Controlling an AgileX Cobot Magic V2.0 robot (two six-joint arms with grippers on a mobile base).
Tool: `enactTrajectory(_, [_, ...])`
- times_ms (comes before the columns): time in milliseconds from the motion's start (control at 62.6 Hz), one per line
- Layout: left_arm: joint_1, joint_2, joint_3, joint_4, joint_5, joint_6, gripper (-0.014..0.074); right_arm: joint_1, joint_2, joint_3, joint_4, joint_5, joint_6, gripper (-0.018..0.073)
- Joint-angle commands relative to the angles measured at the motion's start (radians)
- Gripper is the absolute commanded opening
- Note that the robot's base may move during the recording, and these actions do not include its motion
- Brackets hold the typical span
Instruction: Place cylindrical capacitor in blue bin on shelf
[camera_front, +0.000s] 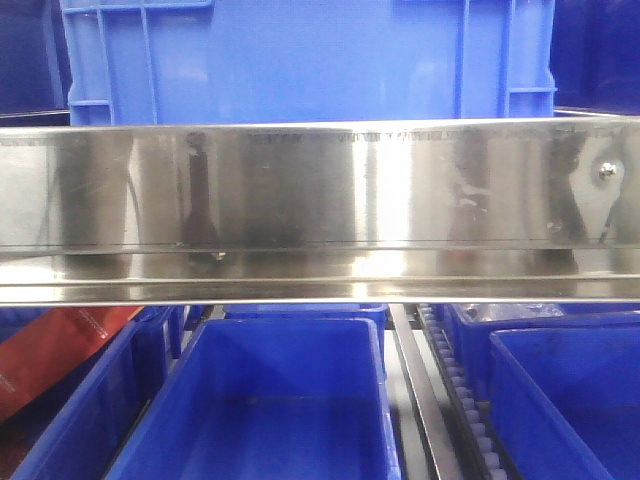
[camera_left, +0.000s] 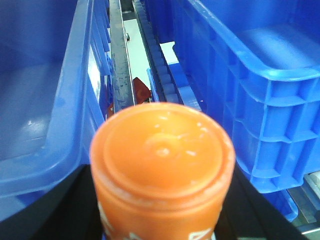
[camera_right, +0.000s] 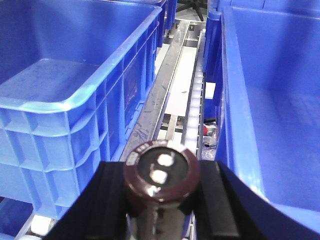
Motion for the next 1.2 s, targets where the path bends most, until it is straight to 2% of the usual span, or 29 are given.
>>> enactTrajectory(0, [0.006,-0.004,-0.003,0.0,-0.023,0.001,-0.0111,0.002,-0.005,-0.009,-0.003,-0.028,-0.002,-0.0162])
enactTrajectory(1006, [0.006,-0.004,-0.003,0.0,-0.029,0.001,-0.0111,0.002,-0.005,-0.009,-0.003,-0.028,-0.002,-0.0162])
enactTrajectory(1182, [-0.007,0.035,-0.045,-0.06,-0.044,0.005,-0.0111,0.002,-0.005,-0.009,-0.003,-0.028,-0.002,-0.0162])
